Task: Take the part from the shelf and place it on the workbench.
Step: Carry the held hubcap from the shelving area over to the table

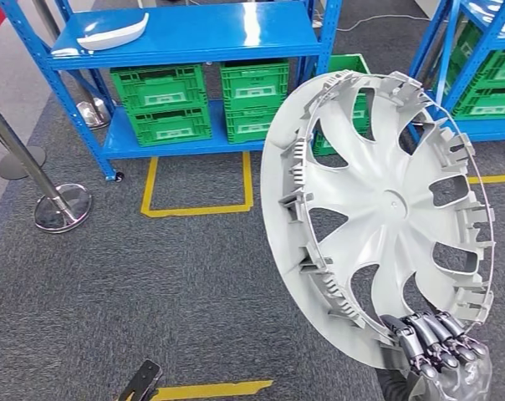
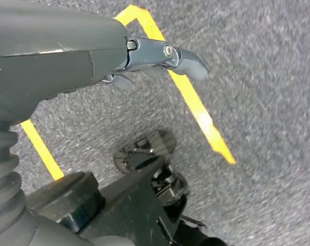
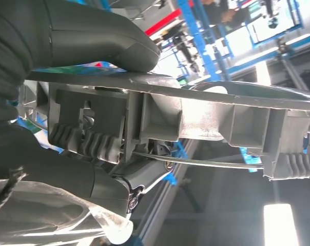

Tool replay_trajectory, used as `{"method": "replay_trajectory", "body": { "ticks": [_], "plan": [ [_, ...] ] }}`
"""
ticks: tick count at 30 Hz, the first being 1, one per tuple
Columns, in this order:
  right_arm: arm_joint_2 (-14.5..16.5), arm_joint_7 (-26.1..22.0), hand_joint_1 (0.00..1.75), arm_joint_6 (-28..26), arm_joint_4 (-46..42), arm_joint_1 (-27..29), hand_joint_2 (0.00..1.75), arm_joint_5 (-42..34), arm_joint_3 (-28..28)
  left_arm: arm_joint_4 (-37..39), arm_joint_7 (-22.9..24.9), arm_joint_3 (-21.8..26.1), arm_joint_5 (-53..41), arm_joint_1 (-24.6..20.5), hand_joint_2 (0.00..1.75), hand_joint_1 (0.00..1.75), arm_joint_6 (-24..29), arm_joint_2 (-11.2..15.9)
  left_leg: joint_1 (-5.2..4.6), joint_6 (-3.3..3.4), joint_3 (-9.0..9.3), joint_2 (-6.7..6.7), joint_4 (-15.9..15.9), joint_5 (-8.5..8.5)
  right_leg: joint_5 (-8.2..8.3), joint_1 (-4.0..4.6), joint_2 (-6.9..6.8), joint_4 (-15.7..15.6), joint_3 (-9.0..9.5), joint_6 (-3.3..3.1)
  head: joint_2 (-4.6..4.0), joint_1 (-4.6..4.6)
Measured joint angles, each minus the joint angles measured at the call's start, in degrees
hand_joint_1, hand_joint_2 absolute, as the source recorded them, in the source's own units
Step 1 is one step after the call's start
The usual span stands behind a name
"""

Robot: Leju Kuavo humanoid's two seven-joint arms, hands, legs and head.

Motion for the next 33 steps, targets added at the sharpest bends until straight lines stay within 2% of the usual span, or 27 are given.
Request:
{"method": "replay_trajectory", "body": {
  "ticks": [1,2,3,4,5,7,8,9,11,12,13,14,15,17,18,19,20,22,23,24,25,27,28,29,30,32,33],
  "plan": [
    [0.0,0.0,1.75,0.0,0.0,0.0,1.75,0.0,0.0,0.0,0.0,0.0,0.0,0.0,1.75,0.00,0.0,0.0,0.17,-0.32,-0.84,0.41,0.5,0.27,1.30,-0.25,-0.58,-3.3,2.67,0.41,0.00,0.01],
    [0.0,0.0,1.75,0.0,0.0,-0.1,1.75,0.0,0.0,0.0,0.0,0.0,0.0,-0.1,1.75,0.00,0.0,0.0,0.24,-0.65,-1.66,0.75,1.2,0.43,1.61,-0.29,-1.40,-7.3,5.70,0.86,0.00,0.08],
    [0.0,0.0,1.75,0.0,0.0,-0.1,1.75,0.0,0.0,0.0,0.0,0.0,0.0,-0.1,1.75,0.00,0.0,0.0,0.22,-0.96,-2.28,1.07,1.9,0.57,1.32,-0.26,-2.07,-10.6,8.06,0.85,0.01,0.11],
    [0.0,0.0,1.75,0.0,0.0,-0.2,1.75,0.0,0.1,0.0,0.0,0.0,0.1,-0.1,1.75,0.00,0.1,0.1,0.15,-1.25,-2.68,1.33,2.5,0.74,0.65,-0.18,-2.55,-12.9,9.37,0.68,0.01,0.13],
    [0.0,0.0,1.75,0.0,-0.1,-0.2,1.75,0.0,0.1,0.0,-0.1,0.0,0.1,-0.1,1.75,0.00,0.1,0.1,0.10,-1.51,-2.90,1.58,2.9,0.96,0.12,0.02,-2.61,-13.7,9.68,0.23,0.01,0.12],
    [0.0,0.0,1.75,0.0,-0.1,-0.3,1.75,0.0,0.1,0.0,-0.2,0.0,0.1,0.0,1.75,0.00,0.0,0.0,0.29,-2.02,-3.07,1.77,3.3,1.05,0.45,0.07,-2.17,-13.6,8.67,-1.05,0.00,0.04],
    [0.0,-0.1,1.75,0.0,-0.1,-0.3,1.75,0.0,0.1,0.0,-0.3,0.0,0.1,0.0,1.75,0.00,0.0,0.1,0.45,-2.32,-3.29,1.27,4.0,-0.05,0.82,0.10,-1.97,-13.6,8.24,-1.69,0.00,0.01],
    [0.0,-0.1,1.75,0.0,-0.1,-0.4,1.75,0.0,0.1,0.0,-0.4,0.0,0.1,0.0,1.75,0.00,-0.1,0.1,0.57,-2.64,-3.73,0.48,5.6,-2.11,1.23,0.10,-1.74,-13.6,7.71,-2.31,0.00,-0.02],
    [0.0,-0.1,1.75,0.0,-0.2,-0.4,1.75,0.0,0.1,0.0,-0.7,0.0,0.1,0.2,1.75,0.00,-0.2,0.0,0.71,-3.09,-5.19,-1.21,11.9,-7.75,2.24,0.26,-1.17,-13.6,6.66,-3.18,0.00,-0.16],
    [0.0,-0.2,1.75,0.0,-0.2,-0.4,1.75,0.0,0.1,0.0,-0.9,0.0,0.1,0.3,1.75,0.00,-0.3,0.0,0.72,-3.11,-5.90,-1.57,15.5,-9.68,2.80,0.42,-0.84,-13.6,6.10,-3.39,0.00,-0.21],
    [0.0,-0.2,1.75,0.0,-0.2,-0.4,1.75,0.0,0.1,0.0,-1.1,0.0,0.2,0.3,1.75,0.00,-0.4,0.0,0.69,-2.96,-6.15,-1.71,18.1,-10.45,3.39,0.64,-0.53,-13.6,5.54,-3.53,0.00,-0.24],
    [0.0,-0.2,1.75,0.0,-0.2,-0.4,1.75,0.0,0.1,0.0,-1.3,0.0,0.2,0.4,1.75,0.00,-0.5,0.0,0.61,-2.62,-5.58,-1.78,18.8,-10.07,3.95,0.90,-0.19,-13.5,4.89,-3.61,0.00,-0.27],
    [0.0,-0.2,1.75,0.0,-0.2,-0.4,1.75,0.0,0.1,0.0,-1.4,0.0,0.2,0.4,1.75,0.00,-0.6,0.0,0.42,-2.07,-3.94,-1.90,17.1,-8.81,4.47,1.14,0.16,-13.5,4.32,-3.67,0.00,-0.26],
    [0.0,-0.2,1.75,0.0,-0.2,-0.4,1.75,0.0,0.1,0.0,-1.4,0.0,0.2,0.3,1.75,0.00,-0.6,0.2,-0.30,-0.44,1.42,-2.58,8.9,-6.35,5.34,1.46,0.72,-13.5,3.47,-3.70,0.00,-0.24],
    [0.0,-0.2,1.75,0.0,-0.2,-0.4,1.75,0.0,0.1,0.0,-1.5,0.0,0.2,0.3,1.75,0.00,-0.6,0.3,-0.65,0.18,3.81,-2.96,4.8,-5.77,5.74,1.48,0.93,-13.5,3.17,-3.59,0.00,-0.21],
    [0.0,-0.2,1.75,0.0,-0.2,-0.4,1.75,0.0,0.1,0.0,-1.5,0.0,0.2,0.3,1.75,0.00,-0.6,0.4,-0.97,0.56,5.24,-3.26,2.1,-5.63,6.12,1.38,1.06,-13.5,2.94,-3.36,0.00,-0.22],
    [0.0,-0.2,1.75,0.0,-0.2,-0.4,1.75,0.0,0.1,0.0,-1.5,0.0,0.2,0.3,1.75,0.00,-0.7,0.5,-1.17,0.79,5.79,-3.36,0.9,-5.74,6.49,1.23,1.19,-13.6,2.75,-3.07,0.00,-0.25],
    [0.0,-0.1,1.75,0.0,-0.3,-0.3,1.75,0.0,0.1,0.0,-1.6,0.0,0.2,0.3,1.75,0.00,-0.7,0.4,-1.24,0.85,5.77,-3.07,-0.2,-4.82,7.01,1.03,1.35,-13.7,2.47,-2.40,0.00,-0.27],
    [0.0,-0.1,1.75,0.0,-0.3,-0.3,1.75,0.1,0.1,0.0,-1.6,0.0,0.2,0.2,1.75,0.00,-0.7,0.4,-1.10,0.97,5.72,-2.85,-0.7,-4.19,6.57,1.04,1.26,-13.3,2.06,-2.15,0.00,-0.22],
    [0.0,-0.1,1.75,0.0,-0.3,-0.3,1.75,0.1,0.1,0.0,-1.6,0.0,0.2,0.2,1.75,0.00,-0.7,0.4,-0.91,1.02,5.57,-2.63,-1.3,-3.54,5.42,1.07,1.10,-12.0,1.35,-1.89,0.00,-0.12],
    [0.0,-0.1,1.75,0.0,-0.3,-0.3,1.75,0.1,0.1,0.0,-1.6,0.0,0.2,0.1,1.75,0.00,-0.7,0.4,-0.69,0.98,5.29,-2.39,-1.6,-2.99,3.56,1.01,0.88,-9.5,0.22,-1.66,0.00,-0.07],
    [0.0,-0.1,1.75,0.0,-0.3,-0.3,1.75,0.1,0.1,0.0,-1.6,0.0,0.2,0.3,1.75,0.00,-0.7,0.3,-0.62,0.92,4.32,-1.94,-1.5,-2.35,-0.64,0.72,0.62,-2.3,-2.51,-0.98,0.00,0.00],
    [0.0,-0.1,1.75,0.0,-0.3,-0.3,1.75,0.1,0.1,0.0,-1.6,0.0,0.2,0.4,1.75,0.00,-0.8,0.2,-0.54,0.77,3.81,-1.62,-1.3,-2.10,-1.76,0.53,0.52,0.4,-3.20,-0.60,0.00,-0.03],
    [0.0,-0.1,1.75,0.0,-0.3,-0.2,1.75,0.1,0.1,0.0,-1.6,0.0,0.2,0.5,1.75,0.00,-0.8,0.2,-0.40,0.60,3.31,-1.29,-1.1,-1.92,-1.95,0.33,0.41,1.3,-3.04,-0.22,0.00,-0.03],
    [0.0,-0.1,1.75,0.0,-0.3,-0.2,1.75,0.1,0.1,0.0,-1.6,0.0,0.2,0.5,1.75,0.00,-0.8,0.1,-0.20,0.41,2.84,-0.96,-0.7,-1.84,-1.09,0.10,0.17,-0.2,-1.65,0.18,0.00,-0.03],
    [-0.1,0.0,1.75,0.0,-0.3,-0.3,1.75,0.1,0.1,0.0,-1.6,0.0,0.2,0.6,1.75,0.00,-0.8,0.1,0.15,-0.19,1.99,-0.38,0.5,-2.06,1.30,-0.32,-1.34,-7.5,3.19,1.09,0.00,0.04],
    [-0.1,0.0,1.75,0.0,-0.3,-0.3,1.75,0.1,0.1,0.0,-1.6,0.0,0.2,0.5,1.75,0.00,-0.8,0.2,0.16,-0.59,1.58,-0.17,1.3,-2.34,2.00,-0.44,-1.99,-10.7,5.12,1.10,0.00,0.12]
  ]
}}
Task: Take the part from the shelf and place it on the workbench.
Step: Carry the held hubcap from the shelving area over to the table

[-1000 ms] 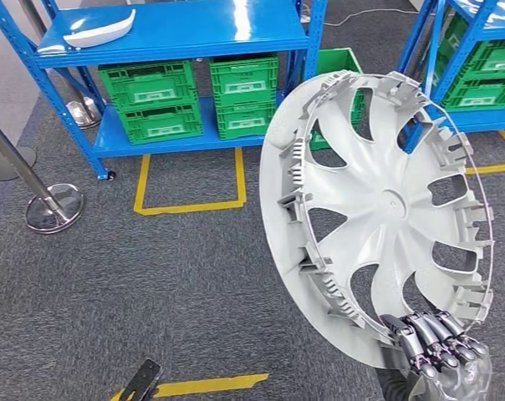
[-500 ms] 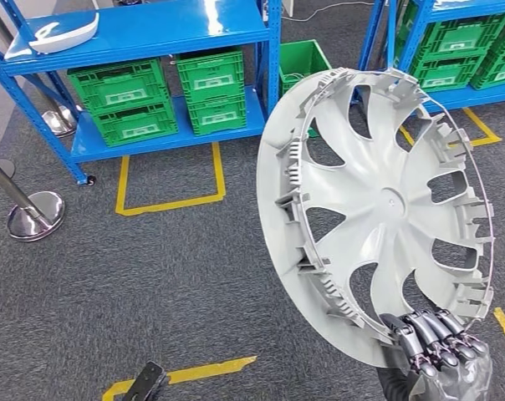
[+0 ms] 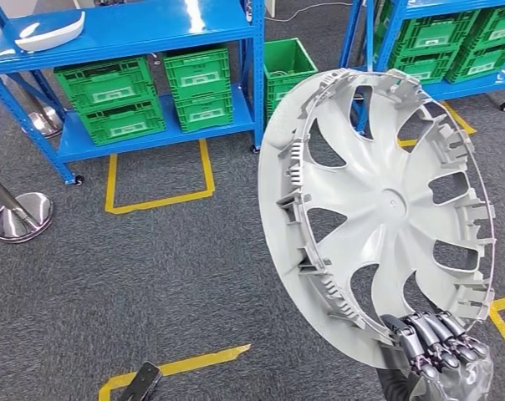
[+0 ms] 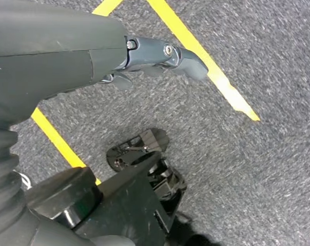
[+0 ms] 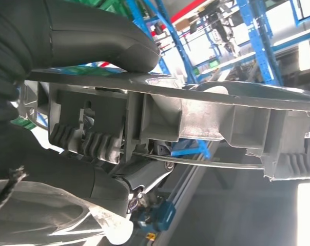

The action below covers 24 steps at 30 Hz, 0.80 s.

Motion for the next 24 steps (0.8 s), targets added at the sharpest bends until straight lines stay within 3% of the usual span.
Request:
{"method": "replay_trajectory", "body": {
  "ticks": [2,5,7,9,10,11,12,13,15,17,19,21,22,24],
  "plan": [
    [0.0,0.0,1.75,0.0,0.0,-0.1,1.75,0.0,0.0,0.0,-0.1,0.0,0.0,0.0,1.75,0.00,0.0,0.2,-0.21,-0.71,-0.53,0.41,1.1,-0.31,-0.10,0.09,-0.44,-2.2,1.30,-0.83,0.00,0.03],
    [0.0,-0.1,1.75,0.0,0.0,0.0,1.75,0.0,0.0,0.0,-0.2,0.0,0.2,0.0,1.75,0.00,-0.1,0.2,-0.08,-1.39,-0.84,0.79,2.2,-0.69,0.50,0.18,0.79,-1.9,0.97,-2.49,0.00,-0.05],
    [0.0,-0.3,1.75,0.0,0.0,-0.1,1.75,0.0,0.0,0.0,-0.4,0.0,0.2,0.0,1.75,0.00,-0.1,0.1,0.21,-1.91,-2.43,-0.24,6.2,-3.53,0.93,0.13,1.49,-2.0,0.64,-3.28,0.00,-0.18],
    [0.0,-0.7,1.75,0.0,-0.1,-0.1,1.75,0.0,-0.1,0.0,-0.5,0.0,0.3,0.1,1.75,0.00,-0.2,0.1,0.44,-2.22,-5.50,-1.26,13.6,-7.77,1.25,0.28,2.32,-2.0,0.14,-3.79,0.00,-0.31],
    [0.0,-0.9,1.75,0.0,-0.1,-0.1,1.75,0.0,-0.1,0.0,-0.5,0.0,0.3,0.2,1.75,0.00,-0.2,0.1,0.49,-2.20,-6.70,-1.42,16.6,-9.03,1.42,0.40,2.79,-1.9,-0.10,-3.93,0.00,-0.31],
    [0.0,-1.1,1.75,0.0,-0.1,-0.1,1.75,0.0,-0.3,0.0,-0.5,0.0,0.3,0.2,1.75,0.00,-0.2,0.0,0.49,-2.05,-7.14,-1.51,17.9,-9.18,1.58,0.52,3.31,-1.9,-0.30,-4.00,0.00,-0.31],
    [0.1,-1.4,1.75,0.0,-0.1,-0.1,1.75,-0.1,-0.4,0.0,-0.6,0.0,0.4,0.3,1.75,0.00,-0.2,0.0,0.46,-1.77,-6.58,-1.68,17.1,-8.16,1.73,0.62,3.85,-1.9,-0.43,-4.01,0.00,-0.31],
    [0.1,-1.6,1.75,0.0,-0.1,-0.1,1.75,-0.1,-0.5,0.0,-0.6,0.0,0.4,0.3,1.75,0.00,-0.2,0.0,0.39,-1.37,-5.07,-2.11,14.1,-6.27,1.87,0.70,4.41,-1.9,-0.50,-3.99,0.00,-0.30],
    [0.3,-2.0,1.75,0.0,-0.2,-0.1,1.75,-0.1,-0.7,0.0,-0.7,0.0,0.4,0.3,1.75,0.00,-0.2,0.1,0.23,-0.42,-1.25,-4.57,6.3,-2.67,2.18,0.74,5.47,-1.9,-0.70,-3.79,0.00,-0.26],
    [0.5,-2.3,1.75,0.0,-0.2,-0.1,1.75,-0.1,-0.9,0.0,-0.8,0.0,0.5,0.3,1.75,0.00,-0.2,0.2,0.05,0.18,0.63,-6.43,2.0,-1.59,2.59,0.57,6.42,-1.9,-1.19,-3.26,0.00,-0.35],
    [0.6,-2.7,1.75,0.0,-0.3,0.1,1.75,-0.1,-1.2,0.0,-0.8,0.0,0.5,0.2,1.75,0.00,-0.2,0.1,-0.04,0.33,0.68,-5.88,1.3,-1.54,3.12,0.42,7.36,-2.1,-1.80,-2.46,0.00,-0.46],
    [0.9,-3.1,1.75,0.0,-0.4,0.3,1.75,-0.1,-1.5,0.0,-0.9,0.0,0.6,0.2,1.75,0.00,-0.2,0.1,0.18,0.35,0.73,-4.66,0.3,-0.91,2.53,0.48,6.54,-1.4,-2.76,-2.01,0.00,-0.37],
    [1.1,-3.4,1.75,0.0,-0.5,0.4,1.75,-0.1,-1.7,0.0,-1.0,0.0,0.6,0.2,1.75,0.00,-0.2,0.0,0.30,0.41,0.73,-3.99,-0.2,-0.54,1.32,0.57,5.46,0.3,-3.72,-1.91,0.00,-0.26],
    [1.4,-4.2,1.75,0.0,-0.7,0.5,1.75,0.0,-2.2,0.0,-1.0,0.0,0.7,0.4,1.75,0.00,-0.2,0.0,0.25,0.59,0.51,-2.58,-0.5,-0.25,-2.54,0.65,3.18,6.8,-6.67,-1.66,0.00,-0.05]
  ]
}}
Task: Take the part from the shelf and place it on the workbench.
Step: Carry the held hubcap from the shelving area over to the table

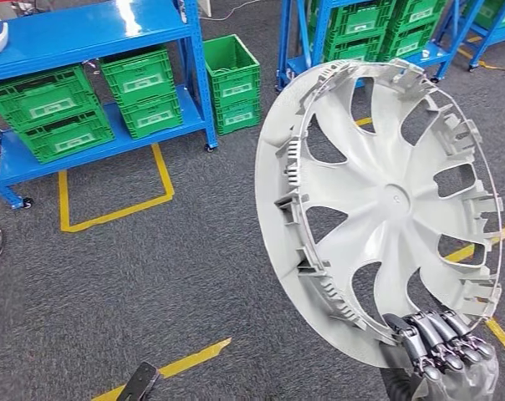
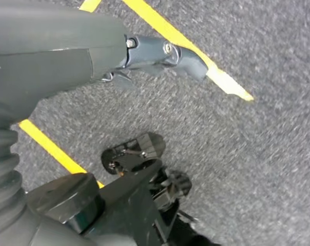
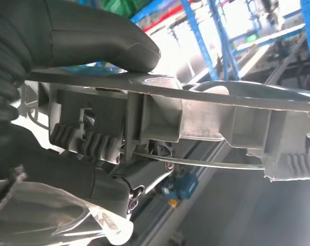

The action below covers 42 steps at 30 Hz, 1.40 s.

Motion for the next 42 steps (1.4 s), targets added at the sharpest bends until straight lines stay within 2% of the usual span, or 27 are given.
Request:
{"method": "replay_trajectory", "body": {
  "ticks": [1,2,3,4,6,8,11,13,15,16,17,18,19,20,22,24,26,28,30,32,33,34,36,38,39,41,42],
  "plan": [
    [0.3,-0.4,1.75,0.0,-0.1,0.1,1.75,0.0,-0.3,0.0,0.0,0.0,0.1,0.2,1.75,0.00,0.0,0.0,-0.07,0.03,-0.14,0.78,0.0,0.03,-1.57,-0.02,-0.44,3.5,-1.41,0.21,0.00,0.01],
    [0.5,-0.7,1.75,0.0,-0.3,0.3,1.75,0.0,-0.6,0.0,-0.1,0.0,0.1,0.3,1.75,0.00,0.0,-0.1,-0.13,0.02,-0.24,1.56,0.1,0.04,-2.29,-0.04,-0.67,5.7,-2.14,0.42,0.00,0.00],
    [0.8,-1.0,1.75,0.0,-0.4,0.6,1.75,0.0,-0.9,0.0,-0.2,0.0,0.2,0.4,1.75,0.00,0.0,-0.1,-0.16,0.00,-0.30,2.29,0.2,0.04,-1.97,-0.06,-0.85,5.9,-1.84,0.59,0.00,0.01],
    [1.1,-1.1,1.75,0.0,-0.6,0.8,1.75,0.0,-1.1,0.0,-0.2,0.0,0.3,0.4,1.75,0.00,0.0,-0.2,-0.16,-0.04,-0.33,2.90,0.2,0.02,-0.85,-0.08,-1.10,4.2,-0.61,0.70,0.00,0.01],
    [1.6,-1.4,1.75,0.0,-1.0,1.2,1.75,0.1,-1.7,0.0,-0.5,0.0,0.4,0.4,1.75,0.00,0.0,-0.3,-0.28,-0.36,-0.28,4.05,0.5,-0.18,2.12,0.04,-3.20,-3.7,4.23,0.74,0.00,0.04],
    [2.3,-1.8,1.75,0.0,-1.6,1.6,1.75,0.1,-2.4,0.0,-0.7,0.0,0.5,0.4,1.75,0.00,0.0,-0.3,-0.58,-0.89,-0.29,5.02,1.0,-0.44,3.52,0.26,-4.72,-9.1,7.48,0.02,0.00,-0.05],
    [3.2,-2.3,1.75,0.0,-2.2,2.3,1.75,0.2,-3.2,0.0,-0.8,0.0,0.5,0.3,1.75,0.00,0.0,-0.3,-0.60,-1.58,-0.27,5.94,1.4,-0.67,3.80,0.32,-3.47,-9.7,7.52,-1.28,0.00,-0.08],
    [3.6,-2.4,1.75,0.0,-2.5,2.6,1.75,0.2,-3.6,0.0,-0.8,0.0,0.5,0.3,1.75,0.00,0.0,-0.3,-0.25,-2.27,-1.00,4.05,3.5,-2.58,4.17,0.10,-2.50,-9.8,7.34,-1.95,0.00,-0.19],
    [3.9,-2.5,1.75,0.0,-2.7,2.7,1.75,0.1,-3.8,0.0,-0.9,0.0,0.6,0.5,1.75,0.00,0.0,-0.3,0.13,-2.86,-3.60,1.58,10.0,-6.55,4.45,0.00,-1.44,-9.9,7.05,-2.45,0.00,-0.32],
    [4.1,-2.5,1.75,0.0,-2.8,2.8,1.75,0.1,-3.8,0.0,-0.9,0.0,0.6,0.6,1.75,0.00,0.0,-0.3,0.24,-2.99,-5.22,1.13,13.9,-8.34,4.56,0.02,-0.83,-9.8,6.89,-2.59,0.00,-0.32],
    [4.2,-2.5,1.75,0.0,-2.9,2.8,1.75,0.1,-3.9,0.0,-0.9,0.0,0.6,0.7,1.75,0.00,0.0,-0.3,0.30,-3.03,-6.35,1.01,16.7,-9.22,4.65,0.04,-0.19,-9.8,6.78,-2.65,0.00,-0.32],
    [4.2,-2.5,1.75,0.0,-2.9,2.9,1.75,0.1,-3.9,0.0,-0.9,0.0,0.6,0.7,1.75,0.00,0.0,-0.4,0.32,-2.98,-6.67,0.96,17.7,-8.97,4.74,0.06,0.50,-9.8,6.72,-2.65,0.00,-0.32],
    [4.3,-2.6,1.75,0.0,-2.9,2.9,1.75,0.1,-4.0,0.0,-0.9,0.0,0.6,0.8,1.75,0.00,0.0,-0.4,0.33,-2.81,-5.84,0.78,16.1,-7.47,4.83,0.07,1.24,-9.8,6.73,-2.58,0.00,-0.33],
    [4.4,-2.6,1.75,0.0,-2.9,3.0,1.75,0.1,-4.0,0.0,-0.9,0.0,0.6,0.7,1.75,0.00,0.0,-0.4,0.33,-2.56,-4.22,0.28,12.8,-5.30,4.91,0.08,1.95,-9.8,6.76,-2.47,0.00,-0.33],
    [4.6,-3.0,1.75,0.0,-3.1,3.1,1.75,0.1,-4.2,0.0,-0.9,0.0,0.6,0.7,1.75,0.00,0.0,-0.3,0.38,-1.89,-0.66,-2.29,5.1,-1.85,5.13,0.05,3.31,-9.8,6.66,-2.11,0.00,-0.29],
    [5.0,-3.9,1.75,0.0,-3.4,3.2,1.75,0.1,-4.7,0.0,-0.9,0.0,0.7,0.7,1.75,0.00,0.0,-0.2,0.34,-1.49,0.69,-3.90,1.7,-1.31,5.51,-0.11,4.45,-9.7,6.04,-1.46,0.00,-0.35],
    [5.8,-4.9,1.75,0.0,-3.8,3.7,1.75,0.1,-5.4,0.0,-0.9,0.0,0.9,0.7,1.75,0.00,0.0,-0.3,0.39,-1.26,0.69,-3.00,1.0,-1.23,5.94,-0.27,5.35,-9.8,5.30,-0.66,0.00,-0.43],
    [6.6,-5.9,1.75,0.0,-4.3,4.2,1.75,0.1,-6.2,0.0,-1.0,0.0,1.1,0.7,1.75,0.00,0.0,-0.4,0.59,-0.85,0.71,-1.68,0.2,-0.64,4.88,-0.12,3.50,-8.5,4.16,-0.18,0.00,-0.25],
    [7.2,-6.9,1.75,0.0,-4.7,4.5,1.75,0.1,-6.9,0.0,-1.0,0.0,1.2,0.8,1.75,0.00,0.0,-0.4,0.56,-0.52,0.58,-0.14,-0.2,-0.28,1.40,0.02,0.32,-2.8,1.46,0.04,0.00,0.01],
    [7.9,-7.5,1.75,0.0,-5.1,4.8,1.75,0.2,-7.5,0.0,-1.1,0.0,1.3,1.0,1.75,0.00,0.0,-0.4,0.36,-0.43,0.33,1.44,-0.2,-0.24,-1.70,-0.03,-0.74,4.2,-1.50,0.33,0.00,0.10],
    [8.2,-7.6,1.75,0.0,-5.2,5.1,1.75,0.2,-7.7,0.0,-1.1,0.0,1.3,1.1,1.75,0.00,0.0,-0.4,0.28,-0.44,0.27,2.23,-0.1,-0.24,-1.91,-0.04,-0.86,5.6,-1.87,0.44,0.00,0.10],
    [8.5,-7.8,1.75,0.0,-5.4,5.4,1.75,0.2,-7.9,0.0,-1.1,0.0,1.3,1.0,1.75,0.00,0.0,-0.5,0.23,-0.46,0.24,2.97,-0.1,-0.26,-1.08,-0.04,-1.04,4.7,-1.08,0.49,0.00,0.10],
    [9.1,-7.9,1.75,0.0,-5.9,5.8,1.75,0.2,-8.2,0.0,-1.1,0.0,1.4,0.9,1.75,0.00,0.0,-0.6,0.13,-0.65,0.30,4.28,0.1,-0.38,2.13,0.05,-2.55,-2.7,3.42,0.34,0.00,0.10],
    [9.6,-8.0,1.75,0.0,-6.4,5.9,1.75,0.2,-8.5,0.0,-1.1,0.0,1.5,0.8,1.75,0.00,0.0,-0.7,-0.17,-1.12,0.28,5.27,0.4,-0.60,3.88,0.37,-4.32,-9.2,7.28,-0.32,0.00,0.03],
    [9.9,-8.0,1.75,0.0,-6.6,6.0,1.75,0.2,-8.7,0.0,-1.1,0.0,1.5,0.7,1.75,0.00,0.0,-0.7,-0.30,-1.35,0.27,5.70,0.5,-0.63,3.95,0.53,-4.65,-10.3,7.91,-0.70,0.00,0.00],
    [10.4,-8.2,1.75,0.0,-7.1,6.4,1.75,0.2,-9.0,0.0,-1.1,0.0,1.5,0.6,1.75,0.00,0.0,-0.7,-0.36,-1.79,0.34,6.54,0.6,-0.61,4.16,0.66,-3.70,-10.5,7.79,-1.41,0.00,-0.06],
    [10.7,-8.2,1.75,0.0,-7.3,6.5,1.75,0.2,-9.1,0.0,-1.2,0.0,1.5,0.5,1.75,0.00,0.0,-0.7,-0.27,-2.09,0.33,6.28,0.8,-0.95,4.34,0.57,-3.21,-10.5,7.71,-1.71,0.00,-0.07]
  ]
}}
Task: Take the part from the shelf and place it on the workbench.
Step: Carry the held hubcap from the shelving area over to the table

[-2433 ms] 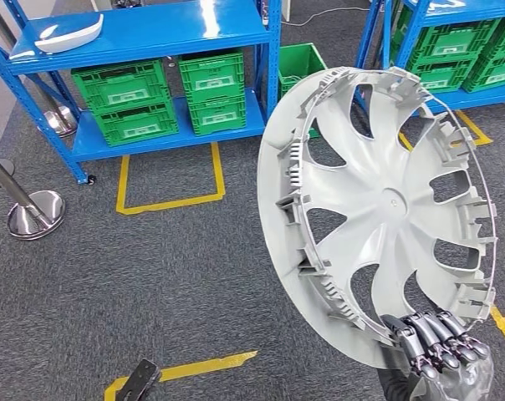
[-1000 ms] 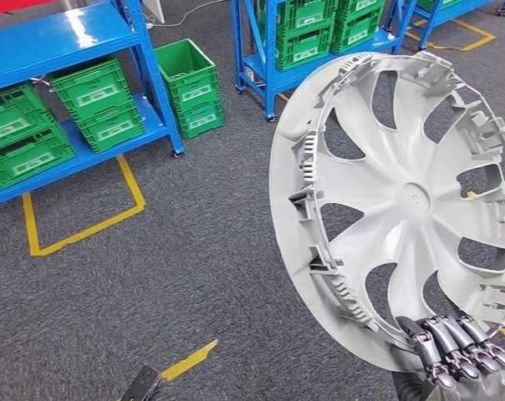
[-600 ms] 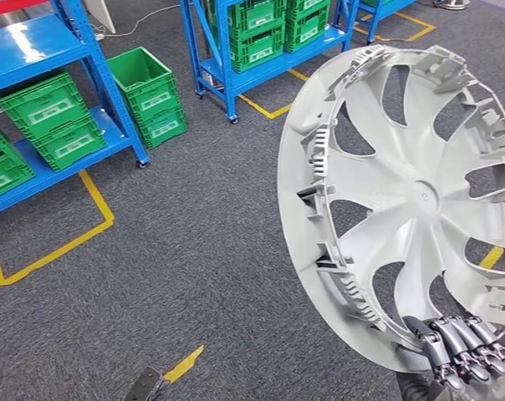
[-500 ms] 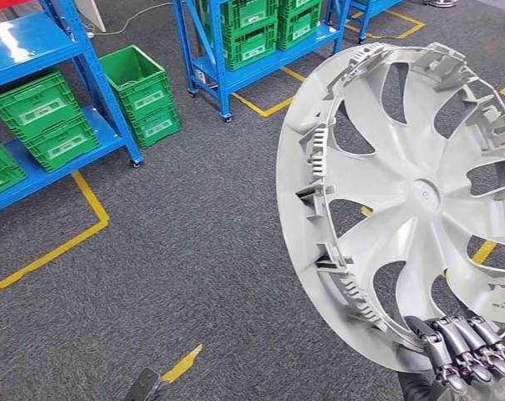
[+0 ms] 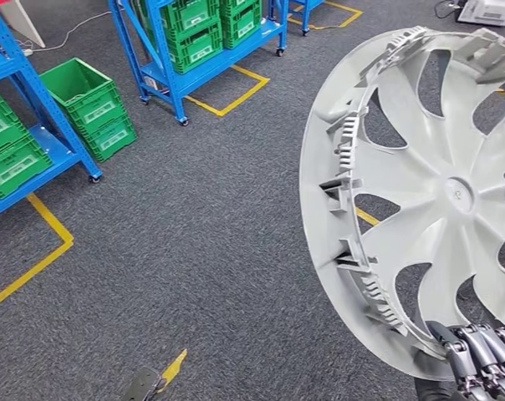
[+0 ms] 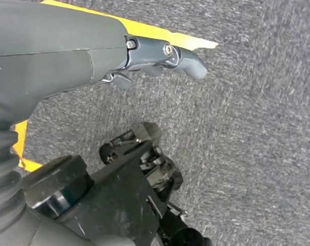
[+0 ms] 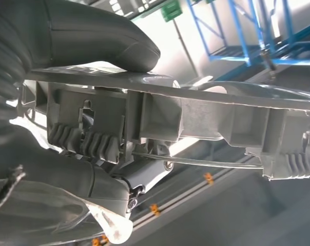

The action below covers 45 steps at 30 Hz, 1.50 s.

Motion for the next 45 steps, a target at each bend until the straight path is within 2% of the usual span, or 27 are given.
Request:
{"method": "replay_trajectory", "body": {
  "ticks": [2,4,5,6,7,8,10,12,13,15,17,19,20,21,22,24,26,28,30,32,34,36,37,39,41,43,45],
  "plan": [
    [0.6,-0.1,1.75,0.0,-0.4,0.2,1.75,0.0,-0.2,0.0,0.0,0.0,0.0,-0.1,1.75,0.00,0.0,0.0,0.31,-0.68,-1.03,-2.17,2.9,-2.38,0.41,-0.28,0.97,-0.2,-0.12,-0.67,0.00,-0.22],
    [1.0,-0.1,1.75,0.0,-0.6,0.2,1.75,0.0,-0.3,0.0,-0.1,0.0,0.0,0.1,1.75,0.00,0.0,0.0,0.65,-1.17,-3.90,-4.59,10.0,-6.36,0.67,-0.37,2.05,-0.2,-0.37,-1.08,0.00,-0.44],
    [1.2,-0.1,1.75,0.0,-0.7,0.3,1.75,0.0,-0.3,0.0,-0.1,0.0,0.0,0.2,1.75,0.00,0.0,0.0,0.75,-1.29,-5.40,-5.01,13.6,-7.80,0.75,-0.34,2.73,-0.2,-0.49,-1.16,0.00,-0.45],
    [1.3,-0.1,1.75,0.0,-0.8,0.4,1.75,-0.1,-0.4,0.0,-0.1,0.0,0.0,0.3,1.75,0.00,0.0,0.0,0.79,-1.33,-6.24,-5.16,15.6,-8.12,0.81,-0.31,3.45,-0.1,-0.57,-1.19,0.00,-0.44],
    [1.5,-0.1,1.75,0.0,-0.9,0.5,1.75,-0.1,-0.4,0.0,-0.1,0.0,0.0,0.4,1.75,0.00,0.0,0.0,0.80,-1.26,-6.18,-5.27,15.5,-7.31,0.87,-0.29,4.19,-0.1,-0.61,-1.17,0.00,-0.45],
    [1.6,-0.1,1.75,0.0,-1.0,0.7,1.75,-0.1,-0.5,0.0,-0.1,0.0,0.0,0.3,1.75,0.00,0.0,0.0,0.81,-1.08,-5.11,-5.56,13.3,-5.47,0.91,-0.28,4.95,0.0,-0.60,-1.12,0.00,-0.45],
    [1.8,-0.1,1.75,0.0,-1.3,1.0,1.75,-0.1,-0.6,0.0,-0.1,0.0,0.0,0.3,1.75,0.00,0.0,0.1,0.85,-0.40,-1.69,-7.86,5.8,-1.46,1.03,-0.24,6.32,0.1,-0.65,-0.91,0.00,-0.43],
    [1.9,-0.1,1.75,0.0,-1.6,1.1,1.75,-0.1,-0.7,0.0,-0.1,0.0,0.0,0.2,1.75,0.00,0.0,0.2,0.87,0.18,0.34,-10.03,0.9,-0.09,1.29,-0.30,7.62,0.3,-1.15,-0.38,0.00,-0.47],
    [2.0,-0.1,1.75,0.0,-1.8,1.1,1.75,-0.1,-0.7,0.0,-0.1,0.0,0.0,0.2,1.75,0.00,0.0,0.3,0.85,0.33,0.52,-10.24,0.3,-0.33,1.52,-0.39,8.23,0.3,-1.51,0.01,0.00,-0.47],
    [2.1,-0.1,1.75,0.0,-2.1,1.4,1.75,-0.1,-0.9,0.0,-0.1,0.0,0.0,0.1,1.75,0.00,0.0,0.2,0.95,0.62,0.58,-9.05,-0.5,-0.12,1.78,-0.50,8.62,0.3,-2.32,0.76,0.00,-0.51],
    [2.2,-0.1,1.75,0.0,-2.3,1.5,1.75,-0.1,-1.0,0.0,-0.2,0.0,0.0,-0.1,1.75,0.00,0.0,0.1,1.18,1.10,0.59,-7.67,-1.2,0.42,0.18,-0.34,6.09,2.5,-3.77,1.20,0.00,-0.20],
    [2.2,-0.1,1.75,0.0,-2.3,1.4,1.75,-0.1,-1.1,0.0,-0.2,0.0,0.0,0.0,1.75,0.00,0.0,0.1,1.17,1.35,0.44,-6.12,-1.4,0.62,-3.62,-0.31,3.14,9.2,-6.82,1.54,0.00,0.16],
    [2.2,-0.1,1.75,0.0,-2.3,1.4,1.75,-0.1,-1.1,0.0,-0.2,0.0,0.0,0.1,1.75,0.00,0.0,0.1,1.13,1.38,0.35,-5.27,-1.4,0.62,-5.30,-0.34,2.63,13.0,-8.48,1.75,0.00,0.22],
    [2.2,-0.1,1.75,0.0,-2.3,1.4,1.75,-0.1,-1.2,0.0,-0.2,0.0,0.0,0.2,1.75,0.00,0.0,0.1,1.10,1.37,0.30,-4.42,-1.3,0.62,-6.10,-0.37,2.41,15.5,-9.46,1.94,0.00,0.22],
    [2.2,0.0,1.75,0.0,-2.3,1.5,1.75,-0.1,-1.2,0.0,-0.2,0.0,0.0,0.2,1.75,0.00,0.0,0.1,1.08,1.34,0.28,-3.62,-1.3,0.60,-5.84,-0.40,2.24,16.0,-9.41,2.09,0.00,0.23],
    [2.2,0.1,1.75,0.0,-2.4,1.8,1.75,-0.1,-1.3,0.0,-0.2,0.0,0.0,0.1,1.75,0.00,0.0,0.0,1.09,1.12,0.36,-2.23,-1.2,0.45,-2.71,-0.45,1.26,10.3,-5.89,2.17,0.00,0.23],
    [2.2,0.3,1.75,0.0,-2.7,1.9,1.75,0.0,-1.5,0.0,-0.2,0.0,0.0,0.0,1.75,0.00,0.0,0.0,0.83,0.59,0.43,-1.16,-0.8,0.12,-0.46,-0.27,-0.95,2.9,-1.61,1.82,0.00,0.26],
    [2.2,0.5,1.75,0.0,-2.9,2.1,1.75,0.0,-1.6,0.0,-0.2,0.0,0.0,-0.1,1.75,0.00,0.0,0.0,0.43,0.04,0.44,-0.24,-0.5,-0.11,-0.26,-0.05,-1.75,0.4,-0.20,1.09,0.00,0.28],
    [2.4,0.8,1.75,0.0,-3.2,2.5,1.75,0.0,-1.8,0.0,-0.2,0.0,0.0,-0.4,1.75,0.00,0.0,0.0,0.37,-0.43,0.51,0.46,-0.2,-0.34,-0.05,-0.11,-0.60,0.4,-0.39,0.32,0.00,0.29],
    [2.6,1.1,1.75,0.0,-3.4,2.9,1.75,-0.1,-2.0,0.0,-0.2,0.0,0.0,-0.6,1.75,0.00,0.0,0.0,0.60,-1.00,-0.06,-1.34,1.6,-2.05,0.21,-0.34,0.40,0.3,-0.51,-0.37,0.00,0.15],
    [2.9,1.3,1.75,0.0,-3.6,3.0,1.75,-0.1,-2.3,0.0,-0.3,0.0,-0.1,-0.5,1.75,0.00,0.0,0.0,0.82,-1.38,-2.65,-4.20,8.0,-5.90,0.44,-0.43,1.52,0.3,-0.66,-0.90,0.00,-0.02],
    [3.0,1.4,1.75,0.0,-3.7,3.1,1.75,-0.1,-2.5,0.0,-0.3,0.0,-0.3,-0.3,1.75,0.00,0.0,0.0,0.86,-1.40,-5.80,-5.13,15.2,-8.69,0.56,-0.30,2.96,0.3,-0.79,-1.15,0.00,-0.02],
    [3.1,1.5,1.75,0.0,-3.7,3.2,1.75,-0.1,-2.6,0.0,-0.3,0.0,-0.3,-0.2,1.75,0.00,0.0,0.0,0.85,-1.28,-6.40,-5.24,16.4,-8.47,0.59,-0.22,3.73,0.3,-0.78,-1.20,0.00,-0.02],
    [3.1,1.5,1.75,0.0,-3.7,3.3,1.75,-0.1,-2.7,0.0,-0.3,0.0,-0.4,-0.2,1.75,0.00,0.0,0.0,0.80,-0.69,-4.73,-5.89,12.3,-4.86,0.61,-0.05,5.29,0.4,-0.62,-1.20,0.00,-0.03],
    [3.2,1.6,1.75,0.0,-3.7,3.4,1.75,-0.1,-2.8,0.0,-0.4,0.0,-0.4,-0.2,1.75,0.00,0.0,0.1,0.79,0.33,-1.65,-8.51,4.9,-0.90,0.65,0.02,6.74,0.5,-0.60,-1.08,0.00,0.03],
    [3.2,1.6,1.75,0.0,-3.8,3.4,1.75,-0.1,-2.9,0.0,-0.4,0.0,-0.4,-0.2,1.75,0.00,0.0,0.2,0.73,1.01,-0.15,-10.26,1.1,0.02,0.87,-0.09,7.99,0.6,-1.13,-0.61,0.00,-0.03],
    [3.3,1.6,1.75,0.0,-4.1,3.7,1.75,-0.1,-3.0,0.0,-0.4,0.0,-0.4,-0.4,1.75,0.00,0.0,0.1,0.80,1.14,0.01,-9.42,0.2,-0.17,1.25,-0.16,9.00,0.6,-1.90,0.16,0.00,-0.12]
  ]
}}
